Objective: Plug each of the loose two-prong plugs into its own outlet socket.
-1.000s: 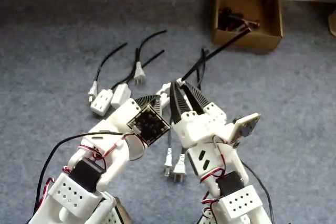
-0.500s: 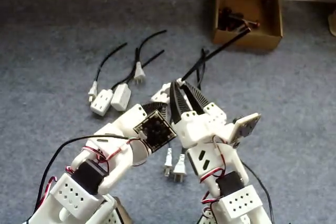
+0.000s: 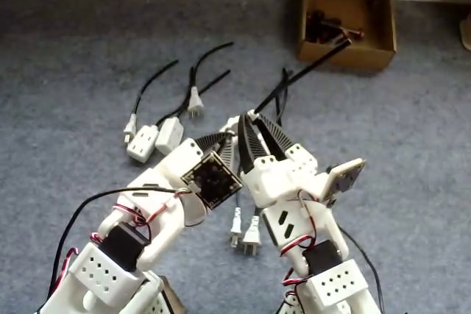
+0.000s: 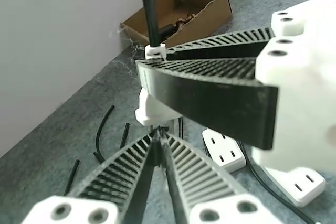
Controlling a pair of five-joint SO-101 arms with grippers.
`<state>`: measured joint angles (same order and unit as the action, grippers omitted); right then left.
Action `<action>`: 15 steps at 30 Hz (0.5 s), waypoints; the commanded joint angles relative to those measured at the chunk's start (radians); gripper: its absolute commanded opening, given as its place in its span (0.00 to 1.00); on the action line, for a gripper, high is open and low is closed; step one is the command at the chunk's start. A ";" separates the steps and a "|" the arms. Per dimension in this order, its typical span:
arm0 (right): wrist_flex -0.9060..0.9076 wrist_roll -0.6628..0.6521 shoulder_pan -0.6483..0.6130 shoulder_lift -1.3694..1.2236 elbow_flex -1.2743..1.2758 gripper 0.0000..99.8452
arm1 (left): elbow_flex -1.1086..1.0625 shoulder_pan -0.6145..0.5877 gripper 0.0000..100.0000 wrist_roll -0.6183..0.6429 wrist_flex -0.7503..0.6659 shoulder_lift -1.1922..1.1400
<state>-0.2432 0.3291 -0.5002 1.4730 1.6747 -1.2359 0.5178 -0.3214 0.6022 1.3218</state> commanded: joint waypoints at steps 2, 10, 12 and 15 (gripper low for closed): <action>-0.019 0.009 0.008 0.013 0.074 0.01 | 0.033 0.010 0.01 0.009 -0.023 -0.016; -0.019 0.005 -0.039 0.013 0.073 0.01 | 0.042 0.015 0.01 0.009 -0.025 -0.096; -0.019 0.003 -0.035 0.013 0.073 0.01 | 0.041 0.015 0.01 0.009 -0.040 -0.119; -0.019 0.003 -0.033 0.013 0.073 0.01 | 0.039 0.012 0.01 0.009 -0.054 -0.133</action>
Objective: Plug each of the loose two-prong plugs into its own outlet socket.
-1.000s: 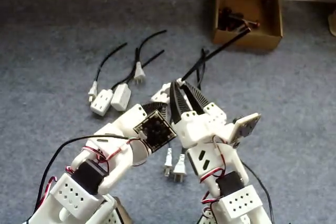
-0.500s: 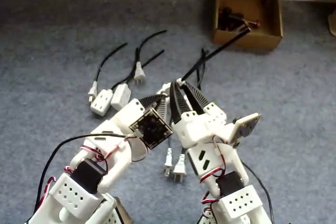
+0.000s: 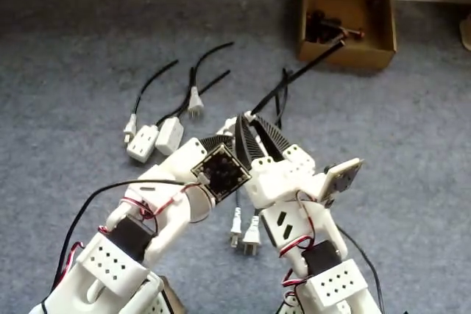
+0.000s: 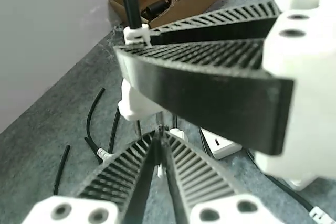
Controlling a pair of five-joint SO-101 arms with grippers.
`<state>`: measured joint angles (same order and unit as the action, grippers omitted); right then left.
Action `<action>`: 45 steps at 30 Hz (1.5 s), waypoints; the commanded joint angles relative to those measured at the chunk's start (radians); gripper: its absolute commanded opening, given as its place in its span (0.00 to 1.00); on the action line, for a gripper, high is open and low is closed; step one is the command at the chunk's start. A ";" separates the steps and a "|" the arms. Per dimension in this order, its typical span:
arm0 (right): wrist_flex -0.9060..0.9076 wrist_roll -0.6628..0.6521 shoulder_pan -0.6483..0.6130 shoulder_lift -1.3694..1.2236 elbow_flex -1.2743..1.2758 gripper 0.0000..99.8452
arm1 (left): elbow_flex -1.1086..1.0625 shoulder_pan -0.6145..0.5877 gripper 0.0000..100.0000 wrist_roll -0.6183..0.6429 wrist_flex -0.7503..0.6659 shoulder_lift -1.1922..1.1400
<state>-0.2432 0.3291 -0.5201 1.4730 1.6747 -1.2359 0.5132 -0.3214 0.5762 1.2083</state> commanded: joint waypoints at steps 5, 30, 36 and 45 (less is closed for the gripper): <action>-0.019 0.003 -0.015 0.013 0.076 0.01 | 0.041 0.010 0.01 0.009 -0.058 -0.021; -0.019 0.003 -0.015 0.013 0.082 0.01 | 0.059 -0.077 0.01 0.008 -0.143 -0.022; -0.019 0.003 -0.015 0.013 0.082 0.01 | 0.058 -0.113 0.01 0.008 -0.189 -0.024; -0.019 0.003 -0.015 0.013 0.082 0.01 | 0.058 -0.124 0.01 0.008 -0.196 -0.024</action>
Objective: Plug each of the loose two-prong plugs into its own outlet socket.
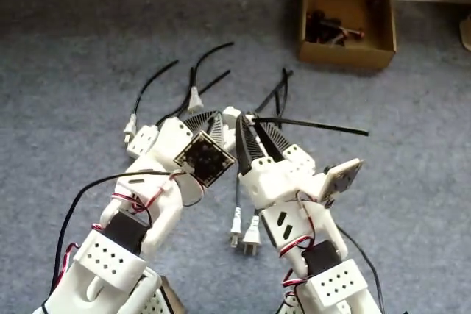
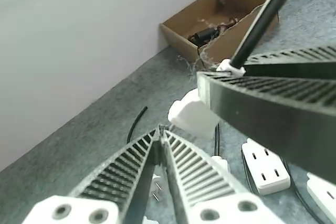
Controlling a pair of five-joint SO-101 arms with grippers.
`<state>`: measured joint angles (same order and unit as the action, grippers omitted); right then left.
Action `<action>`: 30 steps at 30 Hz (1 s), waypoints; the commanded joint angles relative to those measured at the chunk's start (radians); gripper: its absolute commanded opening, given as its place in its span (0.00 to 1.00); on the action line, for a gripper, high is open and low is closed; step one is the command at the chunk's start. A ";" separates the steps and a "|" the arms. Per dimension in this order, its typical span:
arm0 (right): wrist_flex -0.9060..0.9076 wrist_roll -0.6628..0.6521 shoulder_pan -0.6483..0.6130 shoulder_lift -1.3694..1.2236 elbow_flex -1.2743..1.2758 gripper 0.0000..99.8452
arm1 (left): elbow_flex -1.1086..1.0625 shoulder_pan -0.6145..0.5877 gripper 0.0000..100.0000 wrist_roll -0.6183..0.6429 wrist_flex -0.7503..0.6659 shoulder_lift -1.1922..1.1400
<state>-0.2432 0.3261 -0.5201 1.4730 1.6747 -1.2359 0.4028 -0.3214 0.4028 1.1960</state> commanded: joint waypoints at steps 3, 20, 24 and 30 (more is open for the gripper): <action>-0.019 0.006 -0.015 0.013 0.082 0.01 | 0.056 -0.013 0.01 0.008 -0.032 -0.012; -0.019 0.006 -0.015 0.013 0.074 0.01 | 0.048 0.064 0.01 0.009 0.026 -0.010; -0.019 0.006 -0.015 0.013 0.074 0.01 | 0.039 0.062 0.01 0.009 0.032 -0.010; -0.019 0.006 -0.015 0.013 0.074 0.01 | 0.039 0.062 0.01 0.009 0.032 -0.010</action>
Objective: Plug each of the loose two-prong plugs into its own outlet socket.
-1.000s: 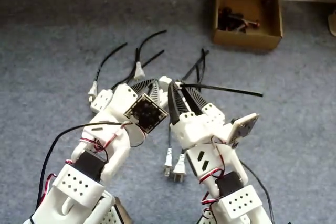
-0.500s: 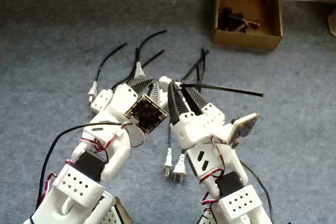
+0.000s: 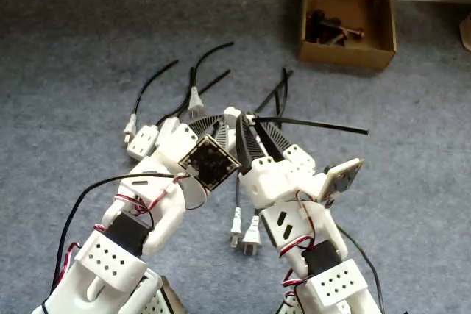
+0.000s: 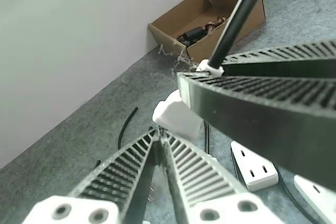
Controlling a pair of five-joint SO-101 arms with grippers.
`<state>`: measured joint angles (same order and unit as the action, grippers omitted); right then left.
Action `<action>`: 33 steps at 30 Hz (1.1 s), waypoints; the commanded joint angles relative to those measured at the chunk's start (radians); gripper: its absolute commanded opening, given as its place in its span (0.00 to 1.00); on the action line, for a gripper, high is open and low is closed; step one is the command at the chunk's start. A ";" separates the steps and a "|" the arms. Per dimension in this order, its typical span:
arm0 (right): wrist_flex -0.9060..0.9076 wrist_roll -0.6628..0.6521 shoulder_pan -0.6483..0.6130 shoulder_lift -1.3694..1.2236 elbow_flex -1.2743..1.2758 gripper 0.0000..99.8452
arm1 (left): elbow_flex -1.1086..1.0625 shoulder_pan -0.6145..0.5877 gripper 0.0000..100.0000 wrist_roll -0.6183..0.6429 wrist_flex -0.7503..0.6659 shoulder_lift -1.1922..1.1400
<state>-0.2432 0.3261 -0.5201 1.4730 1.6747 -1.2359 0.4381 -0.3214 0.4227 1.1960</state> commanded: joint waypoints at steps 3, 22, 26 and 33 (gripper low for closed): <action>-0.019 0.006 -0.015 0.013 0.074 0.01 | 0.039 0.027 0.01 0.009 0.012 -0.010; -0.019 0.006 -0.013 0.013 0.071 0.01 | 0.022 0.022 0.01 0.008 0.017 -0.012; -0.021 0.006 -0.013 0.013 0.071 0.01 | 0.012 0.022 0.01 0.008 0.018 -0.010; -0.021 0.011 0.022 0.013 0.071 0.01 | -0.021 0.024 0.01 0.005 0.018 -0.001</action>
<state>-0.2432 0.3261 -0.5201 1.4714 1.6747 -1.2666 0.4381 -0.3214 0.4227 1.1976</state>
